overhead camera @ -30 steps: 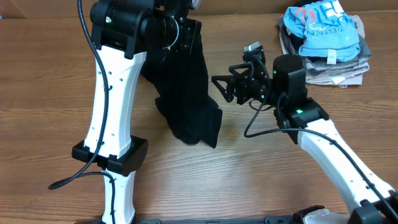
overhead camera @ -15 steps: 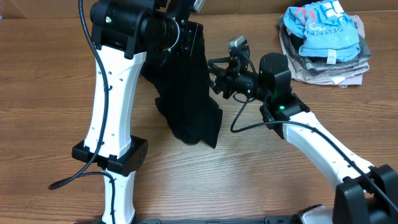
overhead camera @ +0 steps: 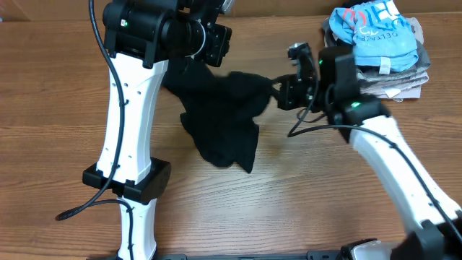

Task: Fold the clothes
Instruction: 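Grasp the hanging shirt's other corner with the right gripper, then lift the shirt with both grippers and stretch it apart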

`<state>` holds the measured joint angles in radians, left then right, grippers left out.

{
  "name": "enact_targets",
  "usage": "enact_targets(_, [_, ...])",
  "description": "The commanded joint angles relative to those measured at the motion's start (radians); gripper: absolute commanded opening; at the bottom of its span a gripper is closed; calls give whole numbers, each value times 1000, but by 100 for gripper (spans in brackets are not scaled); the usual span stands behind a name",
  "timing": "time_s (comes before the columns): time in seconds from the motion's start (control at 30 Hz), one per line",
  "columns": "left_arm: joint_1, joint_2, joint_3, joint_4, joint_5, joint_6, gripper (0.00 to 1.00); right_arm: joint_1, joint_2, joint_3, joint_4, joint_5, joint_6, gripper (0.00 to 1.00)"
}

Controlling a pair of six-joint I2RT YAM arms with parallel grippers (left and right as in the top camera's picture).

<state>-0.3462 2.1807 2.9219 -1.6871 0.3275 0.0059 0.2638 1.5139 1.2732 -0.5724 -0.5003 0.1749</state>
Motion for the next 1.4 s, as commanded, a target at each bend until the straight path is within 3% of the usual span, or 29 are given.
enact_targets(0.0, [8,-46,21,-2,-65,118,4,2,-78,219,-240,211,-128,4])
enact_targets(0.07, [8,-45,18,-2,-107,118,10,2,-78,263,-344,244,-128,4])
enact_targets(0.13, [11,-45,14,-2,-170,118,24,2,-79,276,-417,264,-127,4])
enact_targets(0.2, [17,-44,10,-2,-232,117,29,-7,-80,276,-482,268,-122,4])
enact_targets(0.33, [32,-41,-27,-2,-287,118,25,-68,-79,276,-565,268,-100,4])
enact_targets(0.57, [39,0,-274,27,-287,108,14,-284,-77,272,-624,259,-97,4])
enact_targets(0.7, [41,24,-452,129,-303,9,28,-397,-65,235,-627,225,-96,4])
enact_targets(0.8, [51,24,-555,190,-336,-92,50,-430,-43,204,-621,226,-93,4])
enact_targets(0.87, [62,24,-615,229,-333,-134,60,-440,-23,188,-611,226,-93,4])
enact_targets(1.07, [92,24,-795,372,-284,-226,74,-442,14,134,-547,203,-93,4])
enact_targets(1.23, [108,24,-949,526,-259,-305,76,-442,19,134,-534,203,-94,4])
enact_targets(1.37, [122,24,-1033,609,-261,-348,70,-442,19,134,-536,203,-93,4])
